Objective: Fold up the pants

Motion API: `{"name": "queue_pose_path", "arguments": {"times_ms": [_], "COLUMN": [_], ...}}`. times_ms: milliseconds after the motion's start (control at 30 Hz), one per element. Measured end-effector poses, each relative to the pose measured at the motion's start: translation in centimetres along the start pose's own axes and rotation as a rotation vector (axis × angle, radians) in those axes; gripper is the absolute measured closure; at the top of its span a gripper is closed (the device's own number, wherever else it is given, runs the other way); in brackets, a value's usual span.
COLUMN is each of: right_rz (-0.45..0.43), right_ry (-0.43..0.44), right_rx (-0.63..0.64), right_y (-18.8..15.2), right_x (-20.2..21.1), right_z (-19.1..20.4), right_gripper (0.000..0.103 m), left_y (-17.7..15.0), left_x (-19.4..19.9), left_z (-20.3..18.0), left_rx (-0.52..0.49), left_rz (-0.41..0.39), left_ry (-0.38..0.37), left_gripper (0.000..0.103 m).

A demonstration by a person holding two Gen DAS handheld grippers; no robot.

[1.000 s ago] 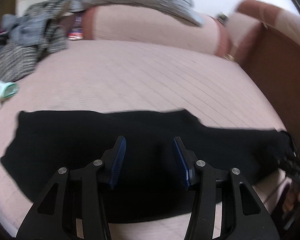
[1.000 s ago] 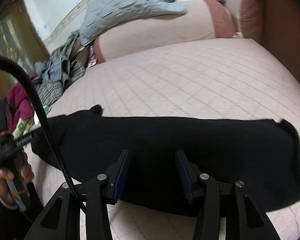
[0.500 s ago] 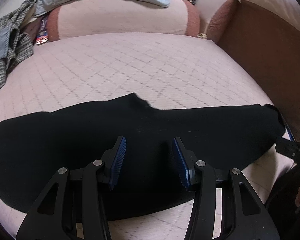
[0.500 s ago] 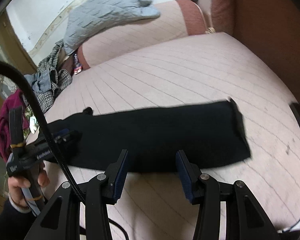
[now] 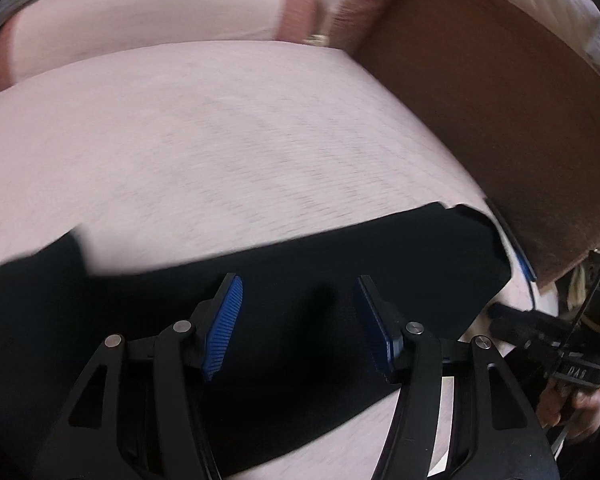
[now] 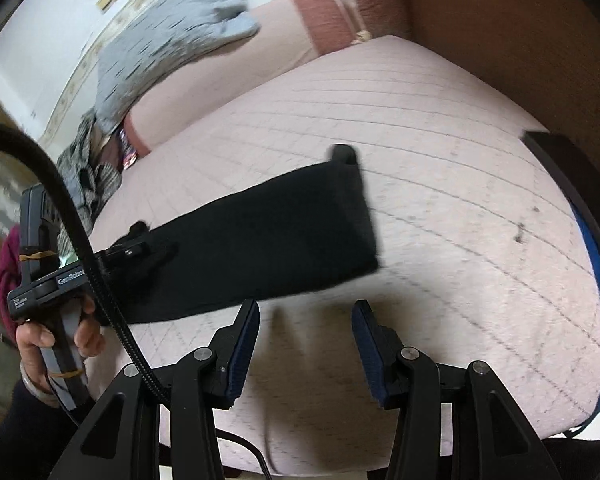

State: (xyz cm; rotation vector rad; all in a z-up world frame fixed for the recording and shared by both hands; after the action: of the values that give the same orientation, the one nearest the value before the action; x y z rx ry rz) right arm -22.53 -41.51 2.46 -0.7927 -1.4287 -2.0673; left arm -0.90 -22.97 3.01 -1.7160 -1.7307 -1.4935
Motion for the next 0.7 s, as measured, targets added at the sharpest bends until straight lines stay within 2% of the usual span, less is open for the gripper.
{"name": "queue_pose_path", "arguments": {"times_ms": [267,400,500,567,633,700], "right_rz": [-0.039,-0.05,-0.065,-0.067,-0.113,-0.164], "right_ry": [0.04,0.038,0.044,0.019,-0.018,-0.006], "right_rx": [0.006,0.013,-0.005,-0.004,0.031,0.032], "right_y": [0.4,0.7,0.6,1.0,1.5,2.3], "right_x": [-0.2,-0.9,-0.9,-0.3,1.4,2.8], "right_z": [-0.4,-0.4,-0.6,-0.8,-0.8,-1.2], "right_gripper": [0.057,0.057,0.057,0.057,0.057,0.057], "left_y": [1.7,1.8,1.5,1.8,1.8,1.9], "left_x": [-3.6,-4.2,-4.8,-5.3,-4.9,-4.8], "left_z": [-6.0,-7.8,-8.5,-8.4,-7.8,-6.9], "left_rx": [-0.119,-0.206,-0.266,-0.281,-0.271,-0.25], "left_rz": [0.081,0.087,0.093,0.071,0.069,0.071], "left_ry": [-0.083,-0.077,-0.035,-0.007,-0.027,-0.03], "left_gripper": [0.045,0.045,0.045,0.045,0.045,0.045]}}
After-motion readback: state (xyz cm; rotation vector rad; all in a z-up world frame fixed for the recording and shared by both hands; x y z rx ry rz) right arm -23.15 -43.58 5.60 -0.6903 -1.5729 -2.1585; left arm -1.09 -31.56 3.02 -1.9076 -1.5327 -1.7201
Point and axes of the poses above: each gripper's, at about its wrist camera, not at the fingertips, and x roughly against the way its jaws point, z to its left, y to its top, the point moved 2 cm from there along -x, roughly the way its jaws point, and after that the axes turned 14 degrees about x, right-handed, at the moved point
